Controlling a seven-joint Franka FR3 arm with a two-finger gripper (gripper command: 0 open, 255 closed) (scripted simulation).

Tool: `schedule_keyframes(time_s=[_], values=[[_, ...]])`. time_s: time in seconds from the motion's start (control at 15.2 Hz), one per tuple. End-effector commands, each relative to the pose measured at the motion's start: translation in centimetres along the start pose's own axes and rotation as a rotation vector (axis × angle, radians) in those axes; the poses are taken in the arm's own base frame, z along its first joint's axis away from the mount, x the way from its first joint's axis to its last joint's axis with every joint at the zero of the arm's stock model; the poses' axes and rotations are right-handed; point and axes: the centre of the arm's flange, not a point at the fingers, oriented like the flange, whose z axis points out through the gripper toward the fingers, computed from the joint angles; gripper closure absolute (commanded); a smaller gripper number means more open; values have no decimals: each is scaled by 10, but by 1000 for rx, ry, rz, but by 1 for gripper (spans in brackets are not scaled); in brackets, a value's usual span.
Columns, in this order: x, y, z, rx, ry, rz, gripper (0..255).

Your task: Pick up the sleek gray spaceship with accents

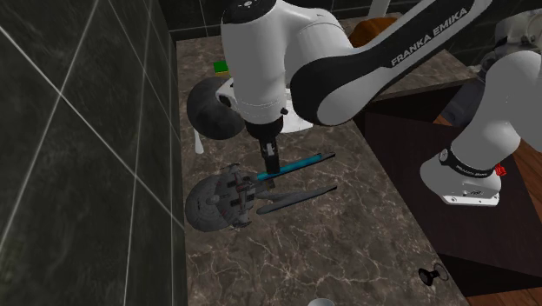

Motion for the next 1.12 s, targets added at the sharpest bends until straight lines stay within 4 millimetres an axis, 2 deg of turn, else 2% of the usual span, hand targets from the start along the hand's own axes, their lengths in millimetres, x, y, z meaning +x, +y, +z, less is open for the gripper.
schedule_keyframes(time_s=[0.0,0.2,0.66,0.79,0.86,1.06], values=[[21,-8,14,3,2,-29,0],[44,-21,31,6,3,-62,0],[47,-22,71,6,3,-62,0],[47,-22,71,6,3,-62,0],[47,-21,70,6,3,-62,255],[47,-21,70,6,3,-62,255]])
